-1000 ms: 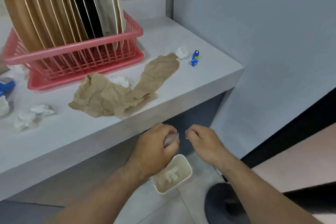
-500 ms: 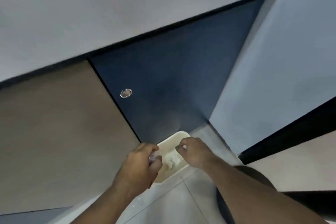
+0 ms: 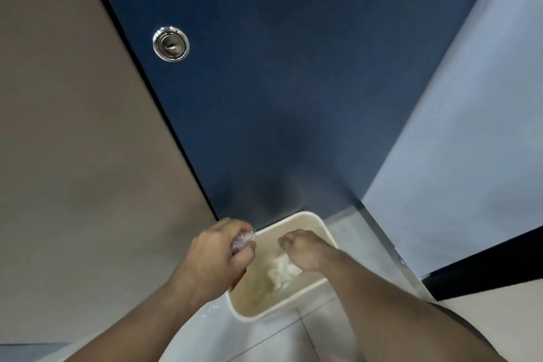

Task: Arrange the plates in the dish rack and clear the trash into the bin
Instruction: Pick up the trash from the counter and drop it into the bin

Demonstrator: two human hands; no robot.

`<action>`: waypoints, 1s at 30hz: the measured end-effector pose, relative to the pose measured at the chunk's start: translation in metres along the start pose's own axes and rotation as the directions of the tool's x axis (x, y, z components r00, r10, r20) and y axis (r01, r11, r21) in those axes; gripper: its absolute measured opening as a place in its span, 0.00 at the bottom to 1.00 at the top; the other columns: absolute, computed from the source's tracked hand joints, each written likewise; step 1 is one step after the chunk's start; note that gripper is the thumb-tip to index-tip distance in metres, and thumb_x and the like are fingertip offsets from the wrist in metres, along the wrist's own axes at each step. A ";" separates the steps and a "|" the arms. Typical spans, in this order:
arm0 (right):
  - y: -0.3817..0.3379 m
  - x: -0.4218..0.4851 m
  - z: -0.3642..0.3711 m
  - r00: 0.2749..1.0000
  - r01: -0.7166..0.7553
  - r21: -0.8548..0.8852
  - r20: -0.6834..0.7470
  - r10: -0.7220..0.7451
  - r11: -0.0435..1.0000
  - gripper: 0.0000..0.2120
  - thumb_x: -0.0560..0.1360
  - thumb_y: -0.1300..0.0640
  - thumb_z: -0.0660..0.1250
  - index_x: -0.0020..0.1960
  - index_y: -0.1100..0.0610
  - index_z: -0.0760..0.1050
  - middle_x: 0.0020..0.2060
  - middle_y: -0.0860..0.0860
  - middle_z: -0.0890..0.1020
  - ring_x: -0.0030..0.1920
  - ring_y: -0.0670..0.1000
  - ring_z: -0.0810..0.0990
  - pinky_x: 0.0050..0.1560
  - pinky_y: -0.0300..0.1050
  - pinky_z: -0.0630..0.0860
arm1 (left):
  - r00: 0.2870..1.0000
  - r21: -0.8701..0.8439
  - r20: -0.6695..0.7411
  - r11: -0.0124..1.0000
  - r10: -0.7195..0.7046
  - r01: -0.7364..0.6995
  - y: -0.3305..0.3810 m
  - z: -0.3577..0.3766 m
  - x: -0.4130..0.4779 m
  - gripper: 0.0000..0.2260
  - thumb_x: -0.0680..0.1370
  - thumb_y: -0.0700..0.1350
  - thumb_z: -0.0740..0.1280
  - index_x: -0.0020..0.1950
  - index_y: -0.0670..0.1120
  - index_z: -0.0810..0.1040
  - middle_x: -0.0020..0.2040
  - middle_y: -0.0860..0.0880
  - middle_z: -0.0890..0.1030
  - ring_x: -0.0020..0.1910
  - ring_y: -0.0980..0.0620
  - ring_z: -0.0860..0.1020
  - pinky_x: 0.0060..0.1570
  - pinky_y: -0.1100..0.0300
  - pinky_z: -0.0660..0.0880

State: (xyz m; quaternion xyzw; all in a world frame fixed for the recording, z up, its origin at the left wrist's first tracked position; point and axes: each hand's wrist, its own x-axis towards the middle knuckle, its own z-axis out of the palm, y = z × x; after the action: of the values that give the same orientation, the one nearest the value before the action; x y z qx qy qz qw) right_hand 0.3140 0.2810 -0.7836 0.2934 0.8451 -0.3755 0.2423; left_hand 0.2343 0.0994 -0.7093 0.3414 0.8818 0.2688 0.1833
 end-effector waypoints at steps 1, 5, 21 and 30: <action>0.002 0.001 -0.004 1.000 0.001 0.029 -0.031 0.000 1.000 0.21 0.83 0.47 0.52 0.62 0.58 0.77 0.63 0.55 0.77 0.60 0.54 0.76 0.59 0.43 0.70 | 1.000 -0.010 -0.004 1.000 0.010 -0.010 0.001 0.003 0.003 0.04 0.75 0.52 0.66 0.48 0.57 0.77 0.43 0.60 0.78 0.33 0.56 0.78 0.43 0.58 0.78; 0.009 -0.005 -0.022 0.993 0.019 0.131 -0.120 -0.003 0.991 0.17 0.81 0.49 0.57 0.56 0.59 0.80 0.55 0.54 0.82 0.55 0.53 0.79 0.59 0.47 0.74 | 0.998 -0.030 -0.024 0.998 0.061 -0.061 0.008 0.019 0.013 0.08 0.75 0.54 0.67 0.53 0.56 0.77 0.48 0.61 0.76 0.45 0.59 0.77 0.49 0.62 0.75; 0.011 -0.058 -0.070 0.915 0.201 0.268 -0.394 -0.083 0.942 0.16 0.80 0.46 0.62 0.41 0.53 0.81 0.40 0.48 0.85 0.44 0.50 0.83 0.53 0.52 0.79 | 0.967 0.548 0.218 0.802 0.135 -0.236 0.000 0.101 0.026 0.34 0.75 0.70 0.46 0.73 0.51 0.62 0.73 0.48 0.63 0.71 0.44 0.60 0.71 0.45 0.56; -0.074 -0.151 -0.144 0.912 0.196 0.234 -0.400 -0.090 0.952 0.13 0.80 0.49 0.63 0.40 0.52 0.80 0.37 0.48 0.84 0.38 0.48 0.82 0.43 0.42 0.78 | 0.972 0.463 0.081 0.856 0.219 -0.231 0.083 -0.057 0.004 0.18 0.82 0.57 0.51 0.62 0.50 0.74 0.57 0.53 0.75 0.55 0.52 0.74 0.52 0.57 0.73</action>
State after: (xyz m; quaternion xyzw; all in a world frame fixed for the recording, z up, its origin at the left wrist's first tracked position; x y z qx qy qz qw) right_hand 0.3439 0.3047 -0.5652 0.3281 0.8367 -0.4385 0.0014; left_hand 0.2447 0.1340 -0.6152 0.4796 0.8721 0.0626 0.0738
